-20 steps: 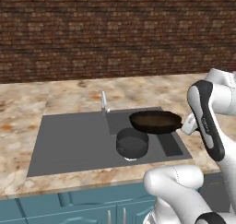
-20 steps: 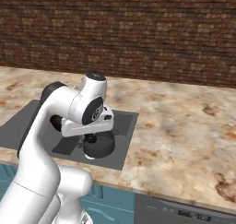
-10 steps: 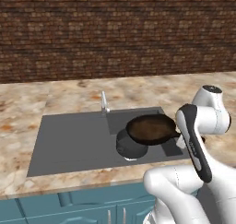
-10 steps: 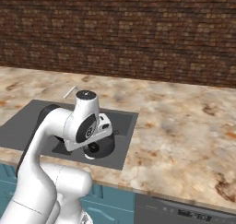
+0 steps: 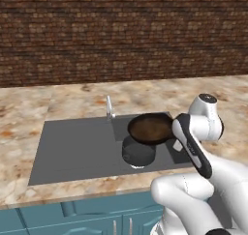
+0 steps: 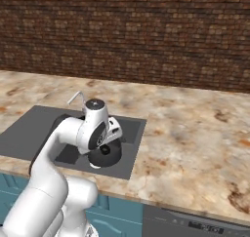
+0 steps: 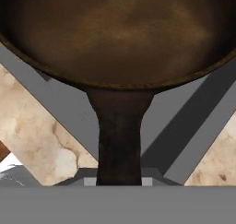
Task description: Move the pot and pan from the stove into the sink.
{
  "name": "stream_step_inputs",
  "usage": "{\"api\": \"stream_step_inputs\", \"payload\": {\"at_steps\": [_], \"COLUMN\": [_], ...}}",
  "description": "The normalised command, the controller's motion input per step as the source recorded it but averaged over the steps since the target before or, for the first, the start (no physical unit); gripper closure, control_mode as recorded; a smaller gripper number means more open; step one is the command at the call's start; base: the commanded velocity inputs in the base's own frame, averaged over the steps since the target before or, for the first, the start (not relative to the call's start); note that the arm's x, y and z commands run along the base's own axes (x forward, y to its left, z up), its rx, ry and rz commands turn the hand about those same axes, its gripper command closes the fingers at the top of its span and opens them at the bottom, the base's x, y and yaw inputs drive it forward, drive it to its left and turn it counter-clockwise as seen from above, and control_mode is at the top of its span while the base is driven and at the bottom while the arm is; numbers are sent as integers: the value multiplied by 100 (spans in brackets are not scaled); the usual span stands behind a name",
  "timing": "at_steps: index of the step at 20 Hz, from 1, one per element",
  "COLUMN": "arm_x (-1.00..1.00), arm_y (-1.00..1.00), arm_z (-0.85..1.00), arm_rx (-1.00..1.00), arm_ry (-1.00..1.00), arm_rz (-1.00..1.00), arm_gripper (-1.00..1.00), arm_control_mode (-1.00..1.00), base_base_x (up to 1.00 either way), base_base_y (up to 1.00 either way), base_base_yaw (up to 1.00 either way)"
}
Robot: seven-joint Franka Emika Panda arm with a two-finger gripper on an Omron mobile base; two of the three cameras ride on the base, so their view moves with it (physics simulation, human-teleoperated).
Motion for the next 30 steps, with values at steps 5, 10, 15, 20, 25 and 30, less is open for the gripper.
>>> {"api": "stream_step_inputs", "payload": {"at_steps": [5, 10, 15, 20, 25, 30], "arm_x": [45, 19, 8, 18, 24, 39], "arm_y": [-4, 0, 0, 1, 0, 0], "arm_z": [-25, -18, -7, -42, -47, -42], "arm_rx": [0, -2, 0, -3, -2, -1], "arm_ry": [-4, -8, -1, -3, -2, -1], "arm_rz": [1, 0, 0, 1, 1, 0], "arm_gripper": [100, 100, 100, 100, 100, 100], "arm_control_mode": [-100, -100, -100, -100, -100, -100], "base_base_x": [0, 0, 0, 0, 0, 0], "base_base_y": [0, 0, 0, 0, 0, 0], "base_base_yaw": [0, 0, 0, 0, 0, 0]}}
